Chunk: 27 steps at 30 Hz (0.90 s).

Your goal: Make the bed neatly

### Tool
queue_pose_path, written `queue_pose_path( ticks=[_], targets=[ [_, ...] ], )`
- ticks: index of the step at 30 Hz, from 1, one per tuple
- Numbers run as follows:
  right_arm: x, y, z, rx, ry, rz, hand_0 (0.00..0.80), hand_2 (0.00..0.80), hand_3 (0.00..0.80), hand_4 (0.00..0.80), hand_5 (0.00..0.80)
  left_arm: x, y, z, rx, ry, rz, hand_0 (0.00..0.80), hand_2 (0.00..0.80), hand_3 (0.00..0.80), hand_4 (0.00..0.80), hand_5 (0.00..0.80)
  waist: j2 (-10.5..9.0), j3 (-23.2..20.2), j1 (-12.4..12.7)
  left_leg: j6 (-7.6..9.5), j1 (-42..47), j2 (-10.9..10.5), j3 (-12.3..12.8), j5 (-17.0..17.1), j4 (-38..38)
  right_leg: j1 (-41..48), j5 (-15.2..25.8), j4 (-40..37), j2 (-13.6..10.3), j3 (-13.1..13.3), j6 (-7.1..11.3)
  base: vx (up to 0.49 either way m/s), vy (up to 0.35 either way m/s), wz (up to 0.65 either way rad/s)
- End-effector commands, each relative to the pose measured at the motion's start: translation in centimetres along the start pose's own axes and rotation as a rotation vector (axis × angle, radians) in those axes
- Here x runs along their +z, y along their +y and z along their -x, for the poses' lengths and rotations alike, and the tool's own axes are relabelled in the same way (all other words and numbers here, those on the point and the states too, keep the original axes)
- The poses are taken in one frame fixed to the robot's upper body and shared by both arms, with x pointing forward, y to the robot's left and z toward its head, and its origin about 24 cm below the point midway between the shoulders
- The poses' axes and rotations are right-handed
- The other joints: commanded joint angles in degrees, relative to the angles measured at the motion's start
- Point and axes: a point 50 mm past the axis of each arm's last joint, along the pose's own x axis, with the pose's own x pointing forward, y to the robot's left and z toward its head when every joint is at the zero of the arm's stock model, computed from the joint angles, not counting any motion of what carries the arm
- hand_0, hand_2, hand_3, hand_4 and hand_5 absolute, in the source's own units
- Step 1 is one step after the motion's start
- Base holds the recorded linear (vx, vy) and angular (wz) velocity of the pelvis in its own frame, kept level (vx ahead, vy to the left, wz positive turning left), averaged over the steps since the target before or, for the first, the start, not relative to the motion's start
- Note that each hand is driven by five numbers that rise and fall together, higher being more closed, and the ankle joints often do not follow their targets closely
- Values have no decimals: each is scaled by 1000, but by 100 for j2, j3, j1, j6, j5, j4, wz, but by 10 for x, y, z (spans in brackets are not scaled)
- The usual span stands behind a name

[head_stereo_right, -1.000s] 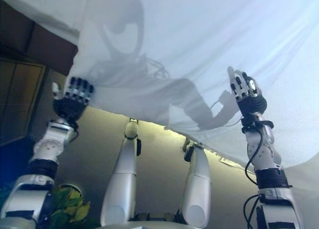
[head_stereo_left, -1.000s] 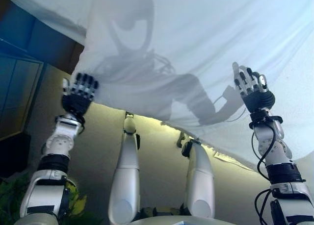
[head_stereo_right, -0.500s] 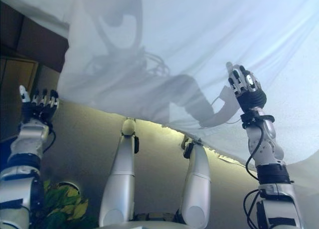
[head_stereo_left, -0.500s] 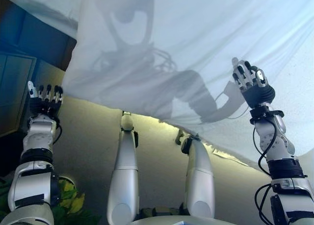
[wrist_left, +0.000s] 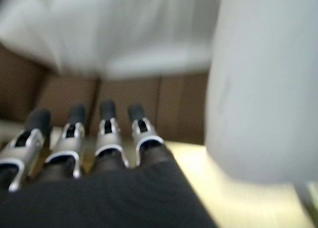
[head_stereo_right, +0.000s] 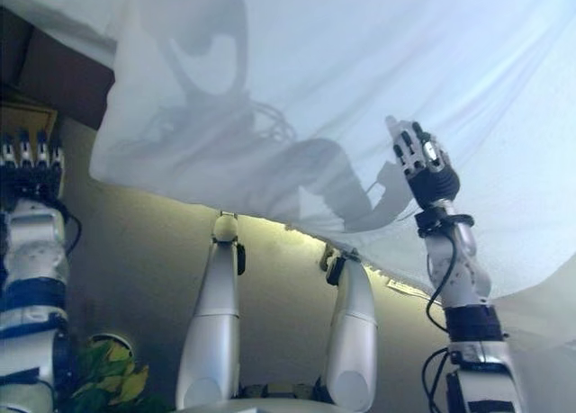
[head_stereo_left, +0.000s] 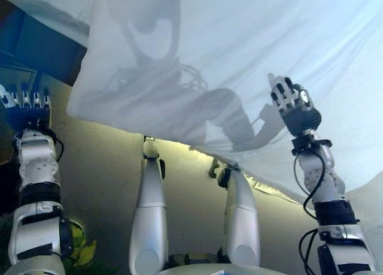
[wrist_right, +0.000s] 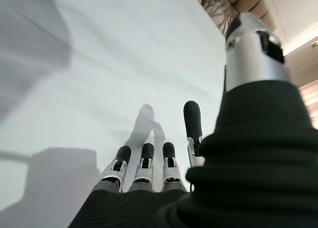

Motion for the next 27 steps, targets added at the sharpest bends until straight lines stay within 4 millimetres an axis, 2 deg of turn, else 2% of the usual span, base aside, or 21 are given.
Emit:
queue_pose_path(
  ticks=[1,5,10,11,14,17,21,22,27],
  targets=[
    [30,1,9,7,-156,49,0,0,0,0,0,-7,-22,3,-190,-88,72,0,0,0,0,0,104,208,209,275,343,124,114,-1134,976,183,1732,-1577,-219,124,168,15,-93,0],
    [31,4,7,-5,-160,28,0,0,0,0,0,-25,-39,7,-255,-29,31,0,0,0,0,0,136,216,219,302,478,110,144,-1136,933,317,1778,-1634,-194,126,178,19,-87,-2],
    [34,1,4,-6,-139,15,0,0,0,0,0,-39,-43,5,-281,70,31,0,0,0,0,0,203,155,107,305,620,94,208,-1093,905,447,1882,-1741,-189,198,196,-1,-30,2],
    [34,1,3,-5,-135,17,0,0,0,0,0,-43,-44,5,-293,89,36,0,0,0,0,0,222,188,76,315,572,67,232,-953,915,403,2019,-1764,-219,200,151,-88,14,-6],
    [35,1,1,-2,-123,33,0,0,0,0,0,-57,-50,7,-349,148,79,0,0,0,0,0,282,177,6,319,573,51,248,-934,925,358,2061,-1748,-236,268,157,-28,13,-4],
    [34,-1,-1,-14,-116,52,0,0,0,0,0,-69,-48,12,-341,196,139,0,0,0,0,0,333,186,-32,316,538,42,249,-938,964,271,2067,-1692,-246,326,150,1,15,-3],
    [35,-5,1,-19,-118,50,0,0,0,0,0,-82,-42,20,-326,245,209,0,0,0,0,0,287,210,-72,327,408,71,253,-981,1075,110,2021,-1493,-202,405,111,6,7,-5],
    [34,-5,1,-21,-117,44,0,0,0,0,0,-86,-40,22,-318,260,200,0,0,0,0,0,276,168,-69,320,406,110,232,-1153,1151,85,1846,-1335,-158,446,151,48,-37,-7],
    [42,-5,-7,-3,-111,33,0,0,0,0,0,-101,-18,25,-202,360,174,0,0,0,0,0,244,101,-175,373,65,63,177,-1287,1571,-277,1790,-964,-53,589,113,0,-15,-6]
  ],
)
